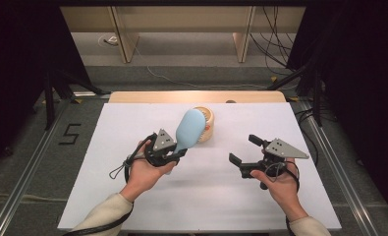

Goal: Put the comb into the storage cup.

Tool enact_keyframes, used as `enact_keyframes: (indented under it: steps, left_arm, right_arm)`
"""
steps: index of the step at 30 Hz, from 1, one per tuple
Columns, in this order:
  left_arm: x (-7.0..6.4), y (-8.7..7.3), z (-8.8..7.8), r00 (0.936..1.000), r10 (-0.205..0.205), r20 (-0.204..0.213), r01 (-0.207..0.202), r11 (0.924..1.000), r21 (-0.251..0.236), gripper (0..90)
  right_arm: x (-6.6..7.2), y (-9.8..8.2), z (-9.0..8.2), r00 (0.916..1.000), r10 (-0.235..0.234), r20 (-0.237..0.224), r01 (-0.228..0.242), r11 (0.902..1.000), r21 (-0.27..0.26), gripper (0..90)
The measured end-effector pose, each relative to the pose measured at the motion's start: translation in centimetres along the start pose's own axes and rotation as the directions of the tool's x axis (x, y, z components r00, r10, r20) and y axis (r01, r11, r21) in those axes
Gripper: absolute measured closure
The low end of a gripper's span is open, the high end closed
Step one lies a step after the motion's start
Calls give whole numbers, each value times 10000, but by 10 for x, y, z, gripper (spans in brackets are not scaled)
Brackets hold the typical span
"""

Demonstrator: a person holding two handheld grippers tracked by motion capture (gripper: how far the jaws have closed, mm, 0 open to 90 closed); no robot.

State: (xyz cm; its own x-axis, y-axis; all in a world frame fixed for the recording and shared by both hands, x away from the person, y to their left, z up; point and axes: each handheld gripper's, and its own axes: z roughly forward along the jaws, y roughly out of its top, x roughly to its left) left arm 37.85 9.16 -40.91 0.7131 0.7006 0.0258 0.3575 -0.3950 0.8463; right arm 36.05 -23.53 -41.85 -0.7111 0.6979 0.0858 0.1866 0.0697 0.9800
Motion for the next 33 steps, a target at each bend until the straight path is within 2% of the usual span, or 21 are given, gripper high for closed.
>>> enact_keyframes:
  steps: [20,33]
  left_arm:
    - [-6,4,6,9999,153,52,-153,9998,-86,695]
    - [-9,4,8,9998,186,56,-185,9998,-109,695]
  right_arm:
    - [8,8,13,9994,-42,-347,38,9999,-120,13]
    - [11,10,17,9990,145,-434,-154,9997,-191,6]
